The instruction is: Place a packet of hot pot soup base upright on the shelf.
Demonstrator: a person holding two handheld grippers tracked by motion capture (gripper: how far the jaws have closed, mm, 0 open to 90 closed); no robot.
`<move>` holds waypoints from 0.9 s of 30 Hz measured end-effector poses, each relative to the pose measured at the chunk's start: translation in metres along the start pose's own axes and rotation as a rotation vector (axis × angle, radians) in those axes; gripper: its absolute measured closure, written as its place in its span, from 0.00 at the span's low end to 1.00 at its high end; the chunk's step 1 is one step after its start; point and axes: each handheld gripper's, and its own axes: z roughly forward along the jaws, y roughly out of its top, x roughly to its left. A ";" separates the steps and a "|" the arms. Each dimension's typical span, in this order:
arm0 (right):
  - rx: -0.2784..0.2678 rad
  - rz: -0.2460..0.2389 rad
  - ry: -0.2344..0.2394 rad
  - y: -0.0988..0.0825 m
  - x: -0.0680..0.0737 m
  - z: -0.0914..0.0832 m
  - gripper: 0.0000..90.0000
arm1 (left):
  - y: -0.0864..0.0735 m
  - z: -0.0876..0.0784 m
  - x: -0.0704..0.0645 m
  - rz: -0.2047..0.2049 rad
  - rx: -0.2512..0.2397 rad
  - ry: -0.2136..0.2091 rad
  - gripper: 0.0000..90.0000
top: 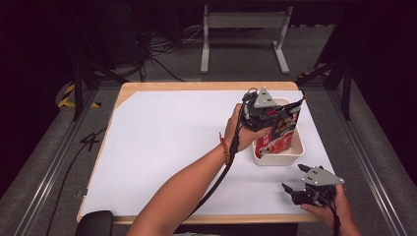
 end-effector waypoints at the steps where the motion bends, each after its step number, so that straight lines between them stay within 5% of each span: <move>1: 0.000 -0.003 -0.003 0.000 0.000 0.000 0.18 | 0.000 -0.001 0.001 0.008 0.005 -0.001 0.89; 27: 0.005 0.004 -0.006 0.000 0.000 0.001 0.18 | -0.002 -0.025 0.012 0.129 0.071 0.067 0.62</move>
